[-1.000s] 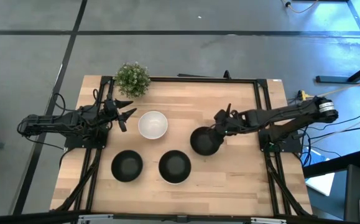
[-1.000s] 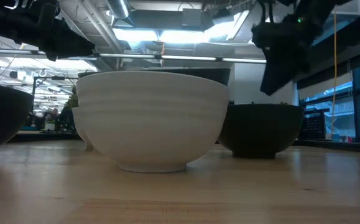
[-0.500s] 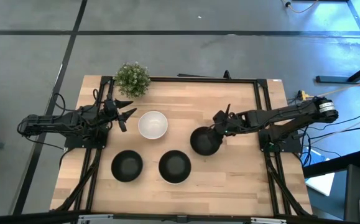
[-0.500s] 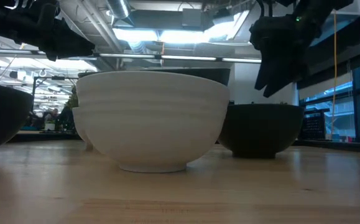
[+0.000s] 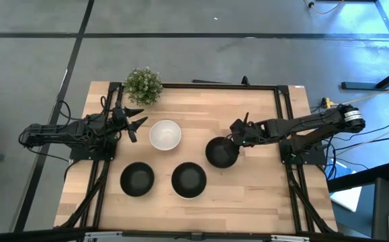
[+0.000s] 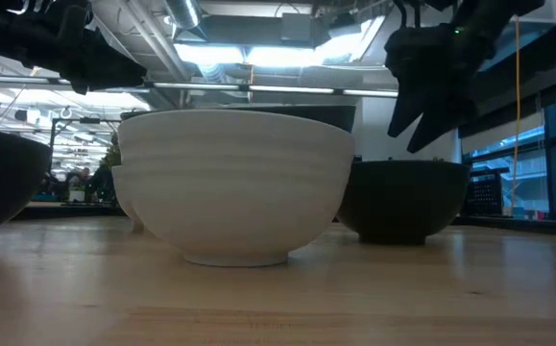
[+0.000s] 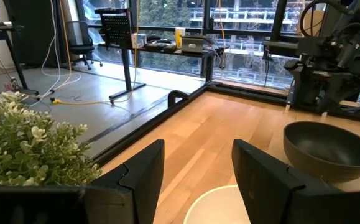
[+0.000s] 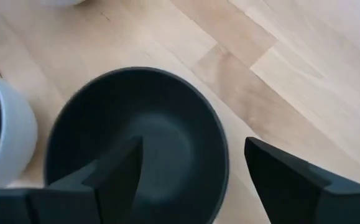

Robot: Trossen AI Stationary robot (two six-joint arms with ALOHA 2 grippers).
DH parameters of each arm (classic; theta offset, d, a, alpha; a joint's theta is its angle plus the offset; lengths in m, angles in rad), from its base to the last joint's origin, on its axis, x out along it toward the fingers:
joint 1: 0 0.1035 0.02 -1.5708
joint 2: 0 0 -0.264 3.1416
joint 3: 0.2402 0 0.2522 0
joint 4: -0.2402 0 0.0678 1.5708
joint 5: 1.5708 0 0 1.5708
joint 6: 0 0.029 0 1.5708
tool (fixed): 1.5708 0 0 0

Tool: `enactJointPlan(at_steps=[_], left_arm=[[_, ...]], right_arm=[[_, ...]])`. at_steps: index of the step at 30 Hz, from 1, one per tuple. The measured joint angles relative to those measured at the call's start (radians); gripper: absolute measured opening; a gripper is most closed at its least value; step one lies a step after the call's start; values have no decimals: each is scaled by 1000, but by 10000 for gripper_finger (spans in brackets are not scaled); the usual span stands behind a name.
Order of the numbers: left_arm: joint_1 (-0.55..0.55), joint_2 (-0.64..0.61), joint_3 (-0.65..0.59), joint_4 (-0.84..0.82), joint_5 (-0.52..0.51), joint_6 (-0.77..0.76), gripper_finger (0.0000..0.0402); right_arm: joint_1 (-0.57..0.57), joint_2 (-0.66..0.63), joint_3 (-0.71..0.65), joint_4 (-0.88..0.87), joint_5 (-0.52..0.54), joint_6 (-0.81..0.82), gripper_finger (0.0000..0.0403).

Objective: Nest bowls inside each other
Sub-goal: Stack the top black bowl on the bottom right stacked black bowl

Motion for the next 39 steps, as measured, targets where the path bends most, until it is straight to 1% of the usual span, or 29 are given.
enactJointPlan(at_steps=[3,7,12,18,22,28,32,39], left_arm=[[0,0,0,0,0,0,183],[0,0,0,0,0,0,183],[0,0,0,0,0,1,183],[0,0,0,0,0,1,183],[0,0,0,0,0,2,183],[0,0,0,0,0,4,183],[0,0,0,0,0,4,183],[0,0,0,0,0,4,183]], right_arm=[[0,1,0,-22,15,-26,283],[-1,1,-41,-6,-2,-24,283],[-1,0,-125,79,-17,-10,283],[-1,-1,-150,112,-45,4,276],[-1,-1,-150,121,-46,4,244],[-1,-1,-150,123,-62,0,171],[-1,-1,-150,123,-62,-5,129],[0,-1,-150,125,-62,-7,84]])
